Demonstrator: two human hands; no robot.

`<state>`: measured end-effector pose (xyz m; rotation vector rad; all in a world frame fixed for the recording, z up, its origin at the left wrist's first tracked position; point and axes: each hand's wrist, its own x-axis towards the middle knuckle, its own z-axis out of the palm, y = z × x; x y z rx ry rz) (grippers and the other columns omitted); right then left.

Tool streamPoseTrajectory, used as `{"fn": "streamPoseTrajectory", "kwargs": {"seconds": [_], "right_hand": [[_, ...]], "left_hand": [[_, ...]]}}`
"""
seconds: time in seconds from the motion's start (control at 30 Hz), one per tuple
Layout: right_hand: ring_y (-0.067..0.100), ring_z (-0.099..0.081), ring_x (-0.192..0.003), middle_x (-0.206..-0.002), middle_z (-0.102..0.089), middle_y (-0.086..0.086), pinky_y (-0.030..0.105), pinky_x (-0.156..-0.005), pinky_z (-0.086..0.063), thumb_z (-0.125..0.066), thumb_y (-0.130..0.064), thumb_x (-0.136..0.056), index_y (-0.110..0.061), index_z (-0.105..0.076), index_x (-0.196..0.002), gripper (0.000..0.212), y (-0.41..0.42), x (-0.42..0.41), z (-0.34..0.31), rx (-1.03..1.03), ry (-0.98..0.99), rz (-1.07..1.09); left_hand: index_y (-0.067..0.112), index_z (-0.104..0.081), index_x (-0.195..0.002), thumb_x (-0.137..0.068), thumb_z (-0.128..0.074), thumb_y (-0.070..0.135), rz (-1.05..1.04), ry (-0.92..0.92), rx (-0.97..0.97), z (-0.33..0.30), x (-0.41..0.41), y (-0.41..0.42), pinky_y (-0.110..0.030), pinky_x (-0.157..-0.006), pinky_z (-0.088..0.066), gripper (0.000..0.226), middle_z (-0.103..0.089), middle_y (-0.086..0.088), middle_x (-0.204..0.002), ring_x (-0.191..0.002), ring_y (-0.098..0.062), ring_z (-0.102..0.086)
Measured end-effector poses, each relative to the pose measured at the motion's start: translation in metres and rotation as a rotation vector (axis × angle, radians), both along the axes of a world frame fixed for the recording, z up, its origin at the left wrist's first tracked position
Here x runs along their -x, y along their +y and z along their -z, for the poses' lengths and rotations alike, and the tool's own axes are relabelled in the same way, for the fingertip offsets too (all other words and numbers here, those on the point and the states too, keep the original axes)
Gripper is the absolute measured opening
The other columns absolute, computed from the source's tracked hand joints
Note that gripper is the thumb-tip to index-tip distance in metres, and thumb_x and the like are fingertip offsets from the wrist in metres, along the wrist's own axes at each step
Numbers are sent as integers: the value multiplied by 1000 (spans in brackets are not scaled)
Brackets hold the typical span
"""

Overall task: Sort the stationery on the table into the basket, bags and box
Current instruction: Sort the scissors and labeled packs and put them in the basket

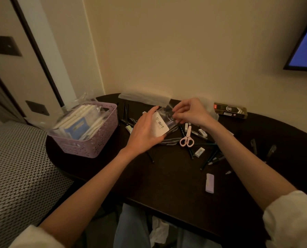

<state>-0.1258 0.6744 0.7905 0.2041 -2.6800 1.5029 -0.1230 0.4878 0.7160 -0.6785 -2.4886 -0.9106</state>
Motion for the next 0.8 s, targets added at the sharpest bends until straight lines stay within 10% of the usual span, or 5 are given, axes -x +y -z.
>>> {"fn": "streamPoseTrajectory", "kwargs": {"seconds": [0.23,0.47,0.8], "right_hand": [[12,-66,-68,-83,-69,6,21,-61,-54,-59,-10,-92,-9,-64,-94,6,5,20,23,55,-9,104],[11,-56,-84,-97,-62,2,25,-70,-45,-74,-12,-81,-10,-70,-90,10,32,30,70,-663,-193,-10],[27,-58,-94,-104,-59,14,39,-82,-52,-63,-16,-86,-5,-67,-96,16,24,22,93,-951,-105,-86]], "left_hand": [[28,-16,-150,-72,-79,45,-81,-92,100,12,14,-13,-25,-89,-36,102,-47,-4,-135,-121,-18,-47],[20,-19,-148,-68,-83,44,-129,-164,53,20,17,-17,-39,-101,-43,105,-44,-2,-144,-130,-18,-43],[20,-22,-148,-69,-82,44,-131,-155,35,21,16,-11,-36,-101,-39,102,-43,-1,-145,-133,-17,-40]]}}
